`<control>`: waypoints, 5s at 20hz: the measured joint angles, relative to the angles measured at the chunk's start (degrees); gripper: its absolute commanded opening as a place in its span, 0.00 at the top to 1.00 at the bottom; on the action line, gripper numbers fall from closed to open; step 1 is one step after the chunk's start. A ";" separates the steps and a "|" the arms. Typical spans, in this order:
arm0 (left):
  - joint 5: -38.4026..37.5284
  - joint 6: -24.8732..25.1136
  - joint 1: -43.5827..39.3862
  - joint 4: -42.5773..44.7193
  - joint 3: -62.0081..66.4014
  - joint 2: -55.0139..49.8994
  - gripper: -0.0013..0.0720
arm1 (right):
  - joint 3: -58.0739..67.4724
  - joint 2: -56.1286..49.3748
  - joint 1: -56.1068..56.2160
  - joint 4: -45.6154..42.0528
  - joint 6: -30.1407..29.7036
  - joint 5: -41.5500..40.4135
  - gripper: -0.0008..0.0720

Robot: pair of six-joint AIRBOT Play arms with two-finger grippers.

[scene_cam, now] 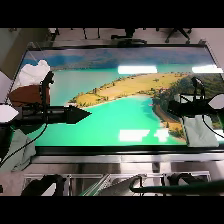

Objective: Fold the shirts.

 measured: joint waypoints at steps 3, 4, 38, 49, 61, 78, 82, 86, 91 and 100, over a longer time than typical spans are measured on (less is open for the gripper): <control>-0.02 0.00 0.00 0.00 0.00 0.00 0.95 | 0.00 0.00 0.00 -0.02 0.00 0.00 0.96; -0.07 0.00 0.00 0.02 0.00 0.00 0.95 | 0.00 0.00 0.00 -0.02 0.00 0.00 0.96; 47.32 -8.50 20.46 63.93 60.04 -76.74 0.22 | 0.00 -0.24 0.00 1.75 0.02 -0.02 0.96; 47.67 -8.50 19.58 64.48 63.39 -74.18 0.95 | 0.00 -0.24 0.00 1.92 0.02 -0.02 0.96; 15.96 -9.81 4.52 41.88 59.56 -41.05 0.95 | 0.00 -0.33 0.00 1.92 0.02 -0.87 0.96; 6.71 -19.87 -17.86 28.17 28.70 -33.75 0.12 | -0.39 -3.23 0.96 5.70 -2.36 1.73 0.54; 0.66 -20.94 -12.81 29.68 26.86 -30.10 0.12 | -2.12 -6.23 5.66 7.28 -5.18 1.03 0.32; -1.46 -21.22 -7.17 30.95 15.47 -23.52 0.12 | -3.21 -11.45 11.26 7.80 -6.51 -2.60 0.32; 9.99 -21.55 -2.69 30.73 -3.23 -15.67 0.12 | -3.52 -19.61 16.48 13.11 -11.69 -8.66 0.33; 30.05 -18.69 -1.53 20.76 -13.05 -22.47 0.32 | -3.48 -30.08 18.34 28.17 -24.94 -14.25 0.90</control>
